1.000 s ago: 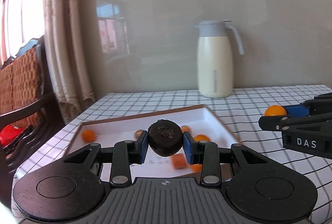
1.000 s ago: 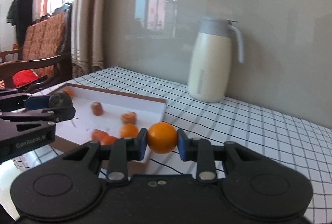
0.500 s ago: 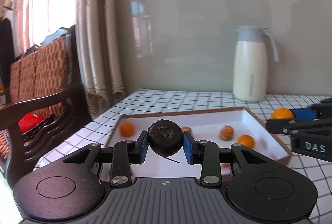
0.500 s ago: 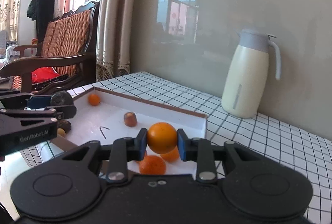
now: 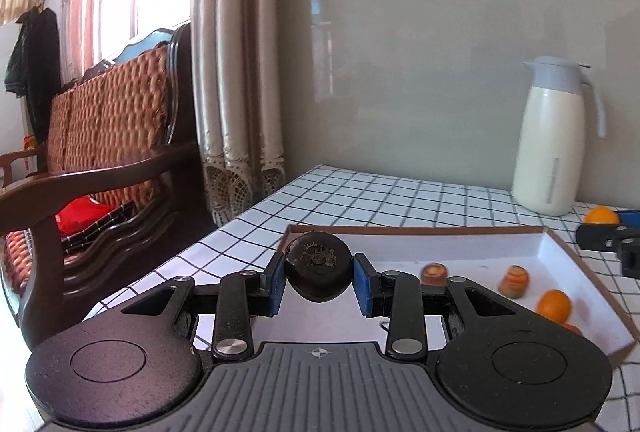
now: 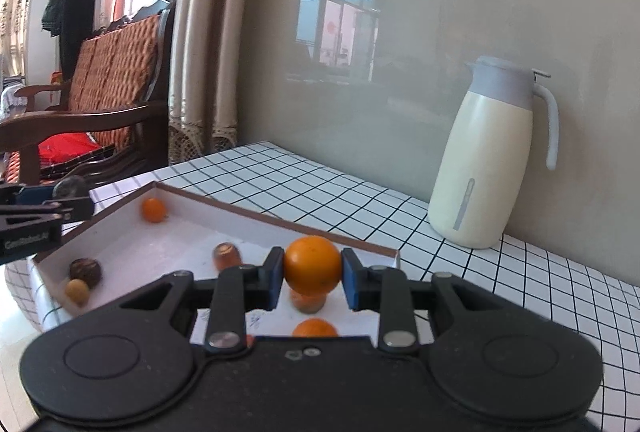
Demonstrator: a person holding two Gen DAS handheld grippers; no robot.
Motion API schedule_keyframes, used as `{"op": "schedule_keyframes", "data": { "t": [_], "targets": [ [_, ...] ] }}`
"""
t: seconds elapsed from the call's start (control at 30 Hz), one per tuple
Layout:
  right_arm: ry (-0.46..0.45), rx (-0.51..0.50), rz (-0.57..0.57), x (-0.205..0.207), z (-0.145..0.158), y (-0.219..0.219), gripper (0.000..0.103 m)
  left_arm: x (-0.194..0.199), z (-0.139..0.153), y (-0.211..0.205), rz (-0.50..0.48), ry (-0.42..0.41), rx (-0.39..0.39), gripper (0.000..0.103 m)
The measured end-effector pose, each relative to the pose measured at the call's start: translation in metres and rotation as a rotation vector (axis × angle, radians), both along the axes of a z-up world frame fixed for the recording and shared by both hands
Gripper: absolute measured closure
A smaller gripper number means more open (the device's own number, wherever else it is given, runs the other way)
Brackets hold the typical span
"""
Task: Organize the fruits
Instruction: 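Carry mangosteen and orange into the box and open both grippers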
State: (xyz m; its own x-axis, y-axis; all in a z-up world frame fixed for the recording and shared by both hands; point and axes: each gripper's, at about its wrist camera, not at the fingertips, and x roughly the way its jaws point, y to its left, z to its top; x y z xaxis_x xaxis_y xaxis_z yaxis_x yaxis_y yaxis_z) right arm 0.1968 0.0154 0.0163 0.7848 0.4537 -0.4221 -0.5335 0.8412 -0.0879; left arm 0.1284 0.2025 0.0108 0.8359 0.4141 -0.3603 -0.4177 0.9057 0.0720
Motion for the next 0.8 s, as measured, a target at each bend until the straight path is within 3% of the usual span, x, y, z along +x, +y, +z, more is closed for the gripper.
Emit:
{"op": "schedule_keyframes", "data": {
  "t": [0.43,0.47,0.5,0.53,0.57,0.63,0.8],
  "targets": [
    [0.060,0.030,0.003,0.030,-0.011,0.004,0.080,0.028,-0.009,0.004,0.004,0.012,-0.022,0.067],
    [0.047,0.009,-0.011,0.030,-0.014,0.005,0.075,0.029,-0.011,0.003,0.009,0.013,-0.023,0.067],
    [0.018,-0.003,-0.042,0.031,-0.015,0.004,0.046,0.028,-0.012,0.003,0.015,0.007,-0.018,0.065],
    [-0.036,0.011,-0.083,0.027,-0.014,0.001,0.005,0.027,-0.013,0.003,0.027,-0.004,-0.009,0.034],
    [-0.085,0.047,-0.101,0.023,-0.013,-0.004,0.007,0.022,-0.013,0.001,0.058,-0.037,0.003,0.000],
    [-0.056,0.061,-0.072,0.025,-0.010,-0.005,0.006,0.013,-0.009,-0.003,0.052,-0.100,0.020,0.000],
    [-0.042,0.050,-0.060,0.024,-0.017,-0.001,0.006,0.010,-0.010,-0.007,0.032,-0.087,0.027,0.000]
  ]
}}
